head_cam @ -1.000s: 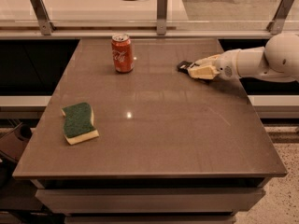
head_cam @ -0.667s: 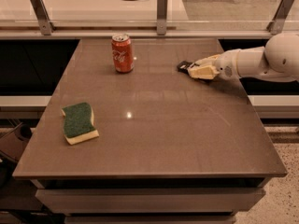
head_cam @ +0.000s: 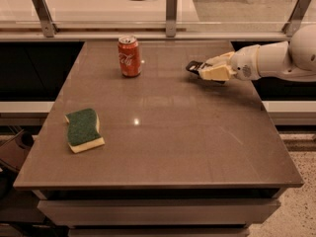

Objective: Move rxbar chocolate near sponge

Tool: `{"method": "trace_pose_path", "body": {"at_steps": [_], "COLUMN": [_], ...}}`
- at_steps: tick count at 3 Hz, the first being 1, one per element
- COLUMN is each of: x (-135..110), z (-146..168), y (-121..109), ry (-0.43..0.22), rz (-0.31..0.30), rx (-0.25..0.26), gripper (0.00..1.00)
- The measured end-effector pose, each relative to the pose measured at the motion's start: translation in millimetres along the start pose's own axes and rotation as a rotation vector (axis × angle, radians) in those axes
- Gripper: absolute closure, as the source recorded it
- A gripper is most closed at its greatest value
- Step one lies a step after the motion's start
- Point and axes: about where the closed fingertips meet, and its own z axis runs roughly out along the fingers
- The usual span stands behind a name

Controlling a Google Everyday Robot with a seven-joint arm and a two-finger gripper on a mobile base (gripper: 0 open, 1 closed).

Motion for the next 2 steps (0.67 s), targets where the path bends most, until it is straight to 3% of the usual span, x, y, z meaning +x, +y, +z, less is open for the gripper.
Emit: {"method": "trace_pose_path", "body": {"at_steps": [2], "x": [-27.3], "z": [-6.4], "y": [46.1], "ry": [-0.003], "rz": [-0.075], "rx": [-0.024], "gripper": [1.0]}}
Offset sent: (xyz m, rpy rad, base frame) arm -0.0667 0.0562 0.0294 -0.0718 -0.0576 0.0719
